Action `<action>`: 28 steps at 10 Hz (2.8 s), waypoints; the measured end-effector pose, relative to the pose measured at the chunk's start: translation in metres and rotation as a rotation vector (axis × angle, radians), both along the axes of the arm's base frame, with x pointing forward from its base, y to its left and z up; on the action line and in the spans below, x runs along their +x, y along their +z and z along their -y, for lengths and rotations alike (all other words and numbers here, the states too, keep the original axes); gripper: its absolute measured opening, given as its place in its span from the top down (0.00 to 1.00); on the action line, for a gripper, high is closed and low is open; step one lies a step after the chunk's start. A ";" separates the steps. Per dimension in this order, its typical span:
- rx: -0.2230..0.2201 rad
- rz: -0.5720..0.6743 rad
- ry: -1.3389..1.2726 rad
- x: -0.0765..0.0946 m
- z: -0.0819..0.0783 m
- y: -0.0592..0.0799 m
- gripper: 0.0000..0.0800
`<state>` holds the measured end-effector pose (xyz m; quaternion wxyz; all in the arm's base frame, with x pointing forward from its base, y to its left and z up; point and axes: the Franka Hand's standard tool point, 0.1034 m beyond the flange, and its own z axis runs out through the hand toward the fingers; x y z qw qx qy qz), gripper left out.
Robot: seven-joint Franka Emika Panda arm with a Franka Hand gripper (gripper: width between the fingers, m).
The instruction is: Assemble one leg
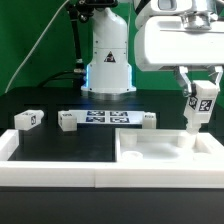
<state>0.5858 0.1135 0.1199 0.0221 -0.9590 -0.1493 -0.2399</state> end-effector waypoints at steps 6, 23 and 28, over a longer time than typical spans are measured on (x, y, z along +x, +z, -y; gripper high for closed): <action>-0.003 0.036 0.016 0.031 0.000 -0.006 0.64; -0.007 0.128 0.067 0.030 -0.007 -0.030 0.64; 0.003 0.154 0.066 0.024 -0.008 -0.040 0.64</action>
Offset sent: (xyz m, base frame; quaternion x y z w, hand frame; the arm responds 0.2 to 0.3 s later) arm 0.0322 0.0032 0.0013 0.0117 0.0079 -0.0046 0.9999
